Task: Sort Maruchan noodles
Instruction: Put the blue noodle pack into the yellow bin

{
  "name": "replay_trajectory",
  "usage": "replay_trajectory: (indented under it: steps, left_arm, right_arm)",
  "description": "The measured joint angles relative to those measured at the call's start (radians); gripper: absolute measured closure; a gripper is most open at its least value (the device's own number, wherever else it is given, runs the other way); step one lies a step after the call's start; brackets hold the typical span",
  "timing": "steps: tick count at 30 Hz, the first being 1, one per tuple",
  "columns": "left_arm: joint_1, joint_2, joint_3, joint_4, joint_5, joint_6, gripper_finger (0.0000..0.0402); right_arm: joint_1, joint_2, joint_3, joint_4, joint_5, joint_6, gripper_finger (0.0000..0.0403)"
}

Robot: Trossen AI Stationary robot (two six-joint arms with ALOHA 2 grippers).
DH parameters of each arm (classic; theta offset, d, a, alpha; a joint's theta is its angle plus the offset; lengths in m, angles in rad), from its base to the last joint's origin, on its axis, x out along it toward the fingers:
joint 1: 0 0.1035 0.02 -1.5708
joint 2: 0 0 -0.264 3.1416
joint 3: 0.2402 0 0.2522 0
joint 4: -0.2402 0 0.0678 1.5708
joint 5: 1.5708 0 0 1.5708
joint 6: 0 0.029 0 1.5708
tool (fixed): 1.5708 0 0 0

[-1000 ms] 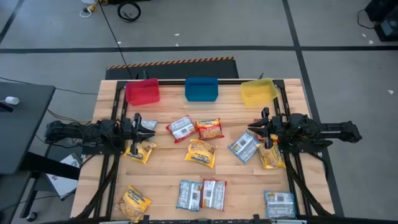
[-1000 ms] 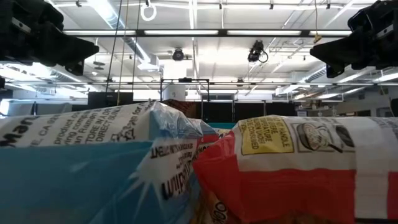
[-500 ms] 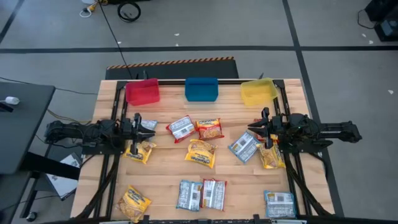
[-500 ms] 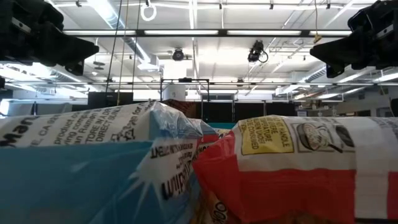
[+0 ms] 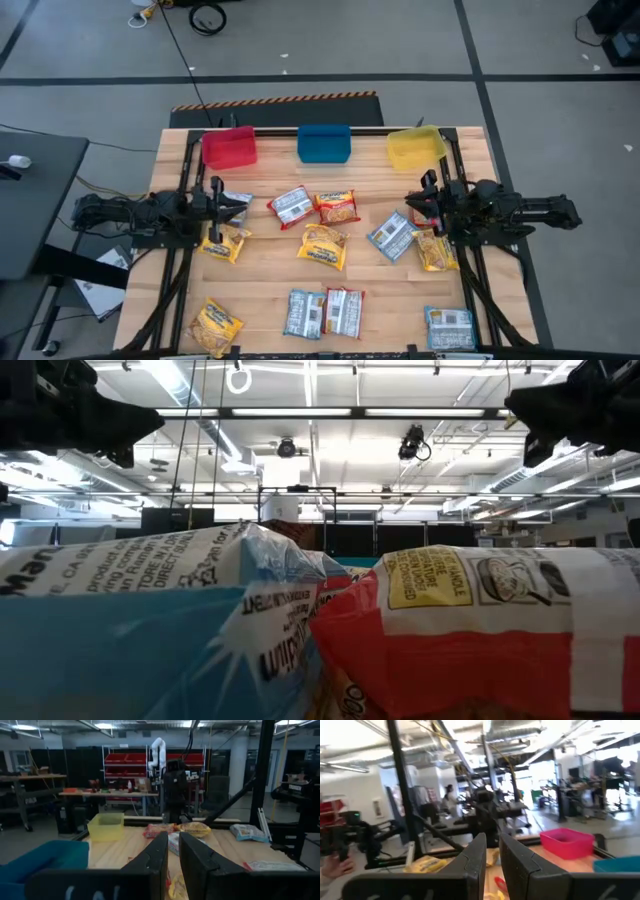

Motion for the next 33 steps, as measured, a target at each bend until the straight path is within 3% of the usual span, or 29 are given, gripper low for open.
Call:
replay_trajectory:
  steps: [5, 8, 17, 24, 28, 33]
  left_arm:
    - [0.0, 0.0, 0.0, 0.001, 0.0, -0.037, 0.0349]
    - [0.0, 0.0, 0.0, -0.002, 0.0, -0.037, 0.0349]
    - [0.0, 0.0, 0.0, -0.002, 0.0, -0.037, 0.0349]
    - [0.0, 0.0, 0.0, -0.003, -0.001, -0.037, 0.0349]
    - [0.0, 0.0, 0.0, -0.002, -0.001, -0.037, 0.0349]
    - [0.0, 0.0, 0.0, -0.002, 0.0, -0.037, 0.0349]
  right_arm:
    - [0.011, 0.035, 0.0, 0.077, 0.002, 0.065, 0.0342]
    - [0.077, 0.113, 0.017, 0.057, 0.033, 0.103, 0.0344]
    - [0.396, 0.589, 0.183, 0.012, 0.374, 0.145, 0.0344]
    - [0.606, 0.953, 0.373, -0.038, 0.532, 0.185, 0.0345]
    - [0.697, 1.124, 0.517, -0.224, 0.534, 0.263, 0.0345]
    - [0.806, 1.302, 0.728, -0.635, 0.501, 0.457, 0.0344]
